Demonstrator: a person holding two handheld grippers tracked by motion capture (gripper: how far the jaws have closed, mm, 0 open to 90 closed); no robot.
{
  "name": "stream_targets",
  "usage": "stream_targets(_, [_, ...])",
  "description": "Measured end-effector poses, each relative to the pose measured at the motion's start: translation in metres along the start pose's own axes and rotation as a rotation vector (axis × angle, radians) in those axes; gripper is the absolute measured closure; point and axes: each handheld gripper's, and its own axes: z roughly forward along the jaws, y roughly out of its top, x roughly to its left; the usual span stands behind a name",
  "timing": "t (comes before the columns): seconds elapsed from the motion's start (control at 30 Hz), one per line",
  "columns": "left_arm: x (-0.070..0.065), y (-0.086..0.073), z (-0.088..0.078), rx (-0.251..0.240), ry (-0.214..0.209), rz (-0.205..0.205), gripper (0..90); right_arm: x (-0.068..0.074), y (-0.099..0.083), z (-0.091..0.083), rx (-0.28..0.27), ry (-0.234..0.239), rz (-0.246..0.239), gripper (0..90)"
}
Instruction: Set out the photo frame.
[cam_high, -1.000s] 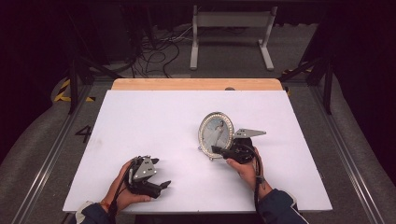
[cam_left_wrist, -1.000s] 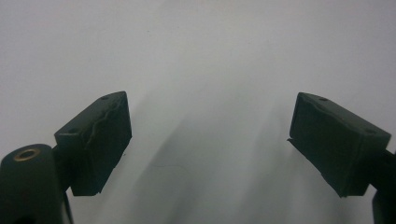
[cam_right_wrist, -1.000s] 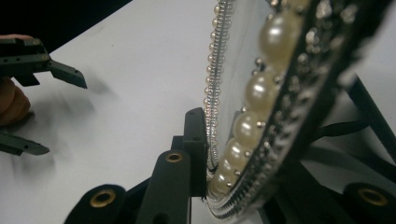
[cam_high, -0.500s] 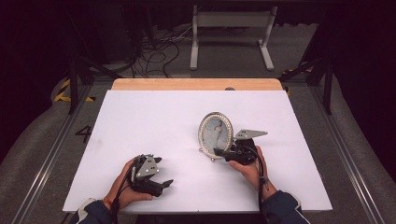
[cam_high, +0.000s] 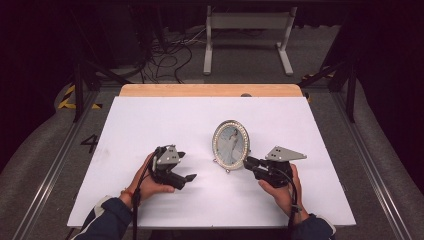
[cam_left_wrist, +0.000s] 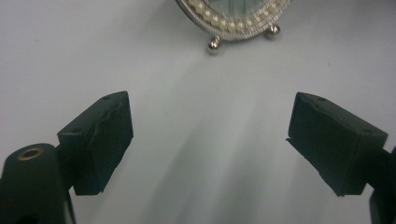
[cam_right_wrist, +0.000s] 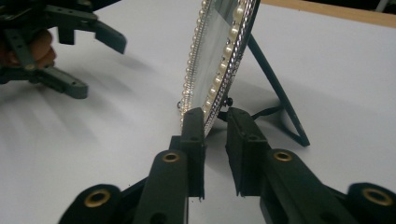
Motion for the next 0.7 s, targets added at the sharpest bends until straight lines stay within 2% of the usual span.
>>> stream_targets(0.07, [0.006,0.01,0.006,-0.017,-0.01,-0.007,14.5,0.001,0.0,-0.004,-0.014,-0.019,0.005,80.7])
stream_targets(0.2, [0.012,0.028,0.017,-0.039,-0.009,0.007,15.9,0.003,0.003,-0.007,-0.034,-0.052,0.01,83.6])
stream_targets(0.3, [0.016,0.039,0.024,-0.071,-0.009,-0.017,17.3,0.005,0.004,-0.006,-0.052,-0.047,0.013,81.1])
stream_targets(0.47, [0.022,0.047,0.036,-0.085,-0.017,-0.051,17.7,0.006,0.004,-0.002,-0.046,-0.076,0.02,78.1])
stream_targets(0.5, [0.024,0.049,0.041,-0.095,-0.026,-0.078,18.1,0.007,0.004,-0.001,-0.05,-0.097,0.018,74.7])
stream_targets(0.6, [0.025,0.054,0.051,-0.092,-0.034,-0.088,19.0,0.007,0.004,-0.002,-0.057,-0.1,0.017,75.6])
stream_targets(0.63, [0.026,0.056,0.053,-0.101,-0.053,-0.1,20.5,0.007,0.005,-0.002,-0.056,-0.1,0.018,75.8])
stream_targets(0.7, [0.027,0.061,0.055,-0.114,-0.086,-0.103,32.6,0.008,0.005,-0.001,-0.054,-0.094,0.018,78.2])
